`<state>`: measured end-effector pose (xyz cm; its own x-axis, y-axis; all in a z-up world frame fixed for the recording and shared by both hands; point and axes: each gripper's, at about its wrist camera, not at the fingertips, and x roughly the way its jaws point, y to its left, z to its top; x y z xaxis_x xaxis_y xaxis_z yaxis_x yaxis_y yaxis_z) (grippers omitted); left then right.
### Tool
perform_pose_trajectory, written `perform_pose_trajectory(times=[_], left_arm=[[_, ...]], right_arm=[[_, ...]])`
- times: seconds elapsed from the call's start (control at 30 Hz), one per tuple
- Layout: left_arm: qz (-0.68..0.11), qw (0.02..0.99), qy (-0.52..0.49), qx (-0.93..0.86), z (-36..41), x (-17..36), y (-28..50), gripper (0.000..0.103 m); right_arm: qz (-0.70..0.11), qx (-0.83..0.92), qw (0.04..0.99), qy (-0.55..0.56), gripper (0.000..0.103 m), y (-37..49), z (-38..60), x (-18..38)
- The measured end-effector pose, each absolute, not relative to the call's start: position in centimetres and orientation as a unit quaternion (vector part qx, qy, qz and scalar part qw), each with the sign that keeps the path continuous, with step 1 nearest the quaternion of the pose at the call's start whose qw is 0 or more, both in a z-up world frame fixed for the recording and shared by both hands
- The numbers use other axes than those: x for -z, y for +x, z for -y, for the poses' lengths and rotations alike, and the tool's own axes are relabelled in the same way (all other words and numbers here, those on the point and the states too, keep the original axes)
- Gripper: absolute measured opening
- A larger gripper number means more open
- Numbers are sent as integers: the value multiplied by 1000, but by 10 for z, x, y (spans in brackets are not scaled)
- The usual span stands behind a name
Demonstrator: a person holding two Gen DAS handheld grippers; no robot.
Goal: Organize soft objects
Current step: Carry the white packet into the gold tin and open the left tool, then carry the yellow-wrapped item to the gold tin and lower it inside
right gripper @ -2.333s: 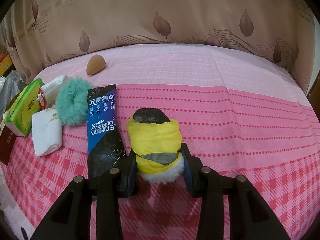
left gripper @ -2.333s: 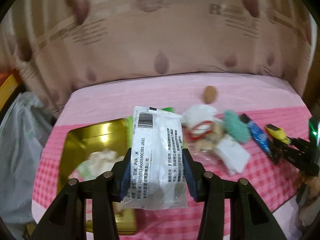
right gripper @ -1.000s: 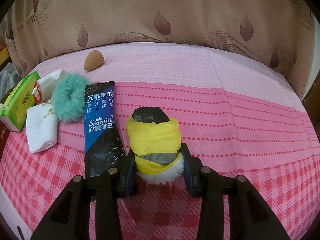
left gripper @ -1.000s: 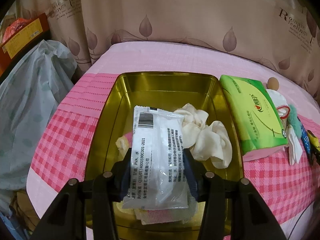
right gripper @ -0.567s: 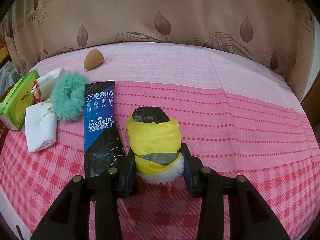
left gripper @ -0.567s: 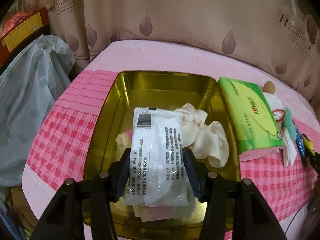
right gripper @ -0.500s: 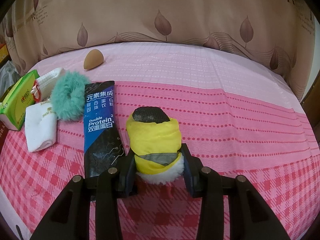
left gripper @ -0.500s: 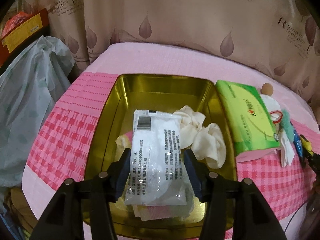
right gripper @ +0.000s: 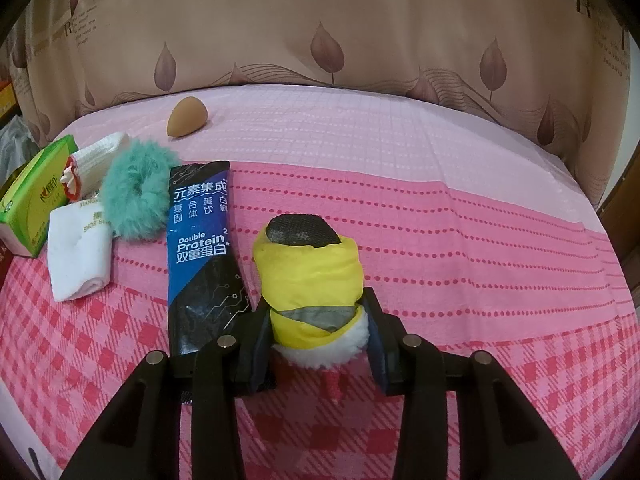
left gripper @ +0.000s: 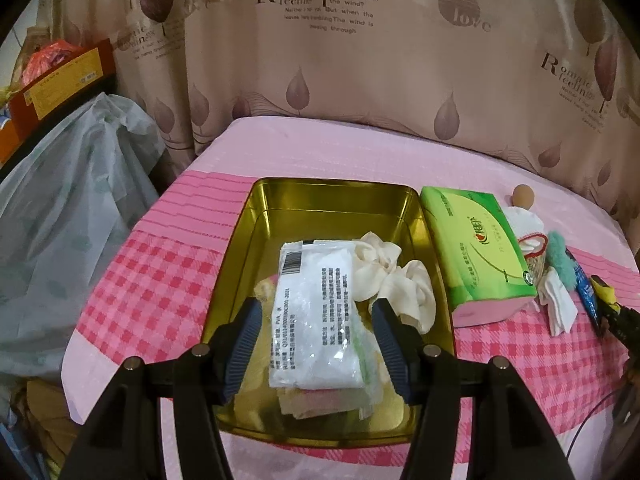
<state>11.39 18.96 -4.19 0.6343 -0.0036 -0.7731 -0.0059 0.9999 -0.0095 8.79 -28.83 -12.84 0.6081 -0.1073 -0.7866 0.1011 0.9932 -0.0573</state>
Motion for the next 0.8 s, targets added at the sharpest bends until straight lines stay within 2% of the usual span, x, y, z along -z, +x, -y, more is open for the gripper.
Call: perform_pose_trajectory(times=[0.2, 0.47, 0.8], left_arm=[[-428, 904, 1, -9, -190, 44, 111, 59], [-430, 903, 8, -18, -191, 48, 113, 59], [-424, 905, 9, -38, -197, 47, 114, 59]], right_arm=[[-434, 68, 898, 12, 31, 84, 292, 124], [-412, 78, 908, 16, 31, 81, 284, 98], [-381, -2, 924, 11, 31, 90, 211, 56]])
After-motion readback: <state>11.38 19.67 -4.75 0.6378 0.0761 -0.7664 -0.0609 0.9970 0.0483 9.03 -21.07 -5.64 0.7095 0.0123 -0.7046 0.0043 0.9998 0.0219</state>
